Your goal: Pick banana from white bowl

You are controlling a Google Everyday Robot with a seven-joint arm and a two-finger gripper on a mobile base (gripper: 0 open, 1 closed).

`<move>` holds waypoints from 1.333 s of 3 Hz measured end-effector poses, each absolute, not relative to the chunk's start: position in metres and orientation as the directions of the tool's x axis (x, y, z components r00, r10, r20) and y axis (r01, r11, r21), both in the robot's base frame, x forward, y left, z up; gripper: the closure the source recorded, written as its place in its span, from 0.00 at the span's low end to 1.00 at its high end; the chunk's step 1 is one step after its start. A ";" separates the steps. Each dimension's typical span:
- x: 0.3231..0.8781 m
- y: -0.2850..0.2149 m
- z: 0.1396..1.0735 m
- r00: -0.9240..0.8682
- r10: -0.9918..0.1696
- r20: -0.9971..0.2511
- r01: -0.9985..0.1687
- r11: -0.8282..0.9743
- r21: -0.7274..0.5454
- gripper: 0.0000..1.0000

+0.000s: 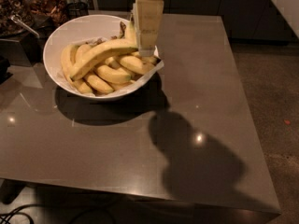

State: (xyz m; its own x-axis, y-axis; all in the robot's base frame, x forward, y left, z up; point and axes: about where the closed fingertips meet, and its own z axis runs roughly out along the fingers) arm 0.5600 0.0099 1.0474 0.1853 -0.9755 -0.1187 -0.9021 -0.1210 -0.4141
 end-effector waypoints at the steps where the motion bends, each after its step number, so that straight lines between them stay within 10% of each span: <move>1: 0.578 0.023 1.033 0.181 -0.973 -0.144 -0.920 -0.115 -0.374 0.10; 4: 0.618 0.059 0.994 0.158 -0.972 -0.176 -0.956 -0.106 -0.272 0.25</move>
Offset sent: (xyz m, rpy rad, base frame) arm 0.0452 0.0207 -0.0627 -0.0105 0.2447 -0.0247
